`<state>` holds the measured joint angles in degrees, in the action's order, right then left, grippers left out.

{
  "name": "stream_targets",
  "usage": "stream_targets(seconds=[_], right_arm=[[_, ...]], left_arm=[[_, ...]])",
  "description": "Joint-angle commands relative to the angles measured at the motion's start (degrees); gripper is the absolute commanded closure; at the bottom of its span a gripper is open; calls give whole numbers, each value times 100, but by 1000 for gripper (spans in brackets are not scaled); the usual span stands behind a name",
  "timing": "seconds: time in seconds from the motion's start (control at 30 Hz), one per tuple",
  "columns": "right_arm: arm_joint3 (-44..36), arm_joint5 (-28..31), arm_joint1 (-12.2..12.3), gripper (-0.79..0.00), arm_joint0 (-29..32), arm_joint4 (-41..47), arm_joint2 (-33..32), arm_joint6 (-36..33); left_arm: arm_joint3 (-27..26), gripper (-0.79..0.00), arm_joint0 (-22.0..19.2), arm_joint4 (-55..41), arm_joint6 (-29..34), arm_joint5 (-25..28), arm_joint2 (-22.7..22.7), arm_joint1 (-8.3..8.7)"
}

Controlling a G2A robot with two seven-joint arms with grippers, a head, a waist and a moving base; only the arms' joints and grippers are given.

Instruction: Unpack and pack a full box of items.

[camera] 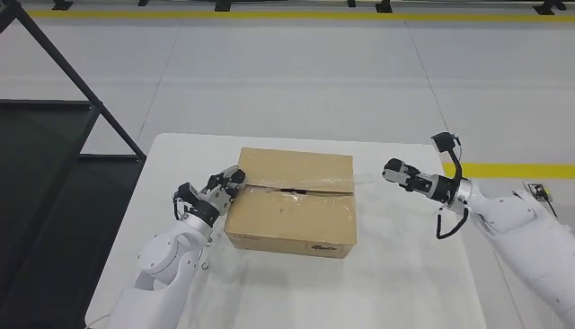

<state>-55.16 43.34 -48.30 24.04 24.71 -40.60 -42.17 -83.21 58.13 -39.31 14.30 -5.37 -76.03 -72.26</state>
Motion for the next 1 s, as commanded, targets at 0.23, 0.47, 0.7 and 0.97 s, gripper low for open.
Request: stream_targets(seconds=[0.23,0.47,0.7,0.97], right_arm=[[672,-692,-350,-785,-504,786,222,-1588],[1166,-826,-675,-785,-783,755,444,-1816],[1695,-781,-965,-360,-971,775,561,-1992],[2131,-617,-1204,-345,-1112,788,576,-2231]], left_arm=[[14,-197,20,-5,46,-13,-37,-15],[41,-191,12,9,46,-12,-41,-30],[38,-194,1,16,66,-12,-44,-46],[41,-191,-7,32,108,-53,-64,-57]])
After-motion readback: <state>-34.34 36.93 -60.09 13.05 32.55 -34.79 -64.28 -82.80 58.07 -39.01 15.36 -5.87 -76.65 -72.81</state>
